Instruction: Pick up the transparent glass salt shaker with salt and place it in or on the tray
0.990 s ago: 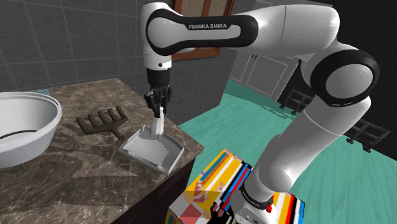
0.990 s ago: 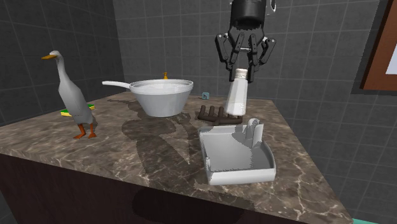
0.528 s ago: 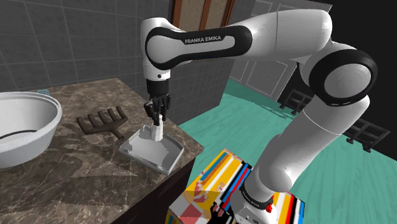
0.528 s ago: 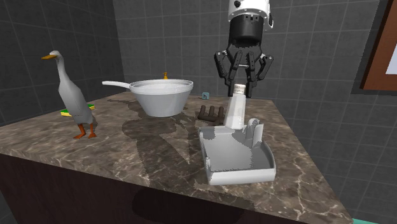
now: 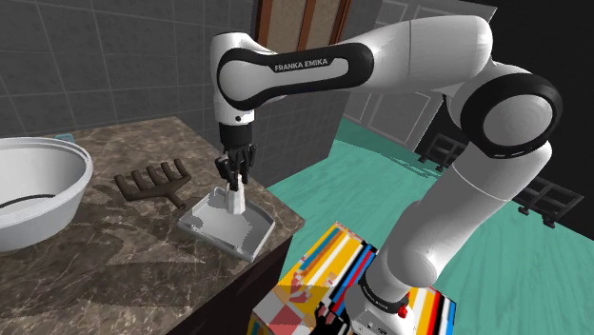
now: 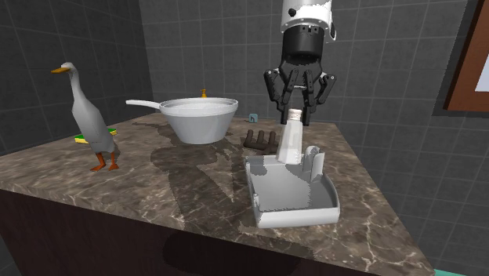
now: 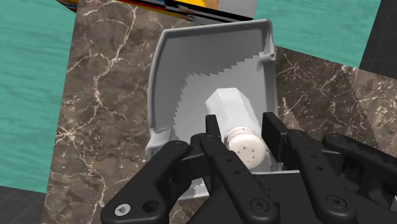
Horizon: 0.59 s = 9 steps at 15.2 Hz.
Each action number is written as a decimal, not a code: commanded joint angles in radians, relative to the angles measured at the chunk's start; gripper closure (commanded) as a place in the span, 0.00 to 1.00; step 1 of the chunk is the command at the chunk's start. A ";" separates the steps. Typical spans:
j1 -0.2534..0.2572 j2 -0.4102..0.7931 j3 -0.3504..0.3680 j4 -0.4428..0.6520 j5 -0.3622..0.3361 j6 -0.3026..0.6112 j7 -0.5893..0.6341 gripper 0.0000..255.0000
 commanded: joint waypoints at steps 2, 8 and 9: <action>0.000 0.000 0.000 0.000 0.000 0.000 0.000 0.00; -0.002 0.002 -0.002 0.035 -0.002 -0.033 0.001 0.00; -0.003 0.005 -0.004 0.071 -0.004 -0.067 0.002 0.00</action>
